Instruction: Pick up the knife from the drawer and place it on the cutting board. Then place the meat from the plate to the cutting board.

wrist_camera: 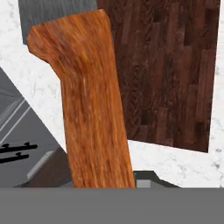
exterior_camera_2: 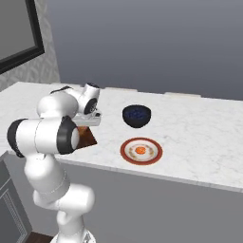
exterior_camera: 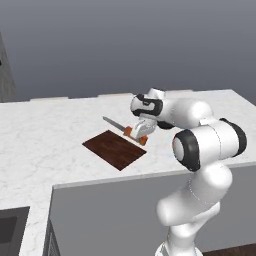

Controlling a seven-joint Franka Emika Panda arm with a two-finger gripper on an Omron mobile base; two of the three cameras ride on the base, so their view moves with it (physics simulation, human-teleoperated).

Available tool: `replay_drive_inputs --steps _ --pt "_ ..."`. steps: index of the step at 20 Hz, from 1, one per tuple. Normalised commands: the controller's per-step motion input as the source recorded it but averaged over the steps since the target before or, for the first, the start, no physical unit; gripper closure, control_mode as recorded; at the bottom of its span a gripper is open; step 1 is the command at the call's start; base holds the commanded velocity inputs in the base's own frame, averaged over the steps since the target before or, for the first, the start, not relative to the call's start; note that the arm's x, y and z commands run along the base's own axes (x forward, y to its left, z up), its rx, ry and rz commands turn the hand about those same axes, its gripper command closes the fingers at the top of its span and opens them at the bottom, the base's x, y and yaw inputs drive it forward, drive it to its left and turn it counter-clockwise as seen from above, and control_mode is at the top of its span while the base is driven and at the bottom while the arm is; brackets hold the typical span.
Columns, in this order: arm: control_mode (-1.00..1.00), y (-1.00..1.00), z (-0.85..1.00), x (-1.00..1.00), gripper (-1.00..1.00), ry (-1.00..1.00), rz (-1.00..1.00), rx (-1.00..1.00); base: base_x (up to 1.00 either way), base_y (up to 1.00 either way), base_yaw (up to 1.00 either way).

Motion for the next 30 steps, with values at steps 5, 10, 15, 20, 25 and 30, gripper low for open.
replay_drive_inputs --steps 5,10,15,20,25,30 --pt "-1.0 0.27 -0.36 0.48 1.0 0.07 0.0 0.0 0.0 0.0 0.0" --pt "-1.0 0.19 -0.34 0.37 1.0 0.03 0.0 -0.01 0.0 0.0 0.0" --pt "-1.0 0.01 -0.38 0.23 1.0 0.04 0.0 0.0 0.0 0.0 0.0" --pt "-1.0 0.0 -0.41 0.11 1.0 0.05 0.0 0.0 0.0 0.0 0.0" --pt "-1.0 0.05 -0.43 0.06 1.0 0.04 0.0 0.0 0.0 0.0 0.0" --pt "-1.0 0.05 -0.27 0.08 -1.0 0.03 0.0 0.0 0.0 0.0 0.0"
